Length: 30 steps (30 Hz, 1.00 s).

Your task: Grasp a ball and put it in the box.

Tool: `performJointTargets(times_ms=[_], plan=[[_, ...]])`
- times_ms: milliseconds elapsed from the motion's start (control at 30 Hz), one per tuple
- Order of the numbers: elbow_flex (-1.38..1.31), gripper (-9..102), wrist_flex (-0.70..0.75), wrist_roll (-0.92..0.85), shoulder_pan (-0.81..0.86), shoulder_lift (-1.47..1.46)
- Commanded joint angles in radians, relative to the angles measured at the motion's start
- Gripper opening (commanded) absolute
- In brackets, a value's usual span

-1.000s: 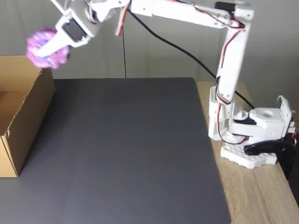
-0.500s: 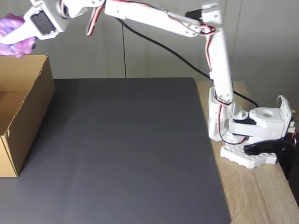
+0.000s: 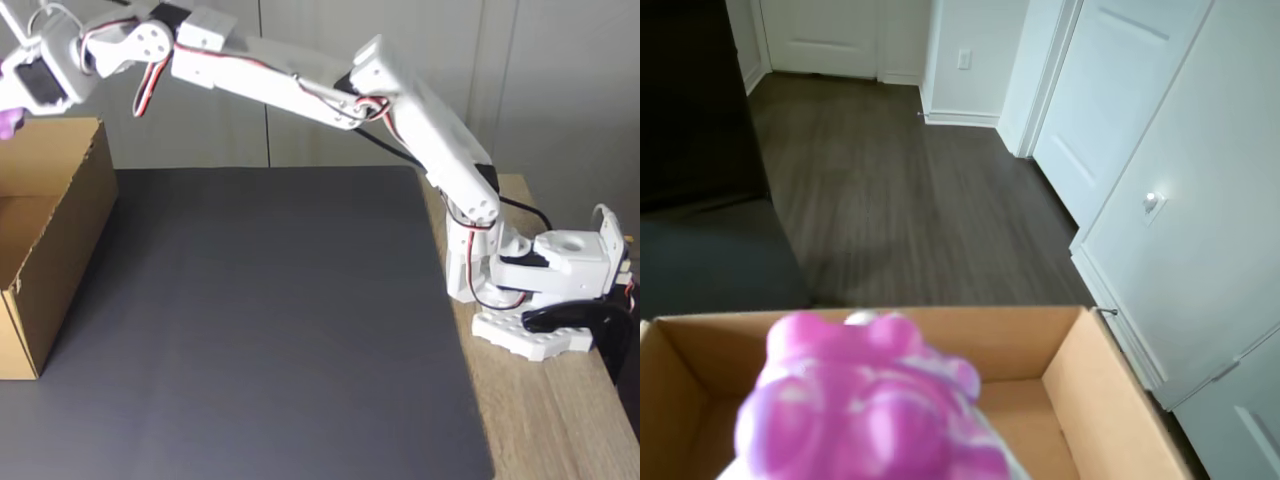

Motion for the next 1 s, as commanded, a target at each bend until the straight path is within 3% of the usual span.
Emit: performJointTargets(times_ms=[0,633,967], plan=[[-0.066,19,-0.026,-0.006,-0.015,0.003],[-0.261,24,-0.049,-0.008,-0.02,-0.198],[-0.307,37,-0.051,-0.005,-0.012,-0.239]])
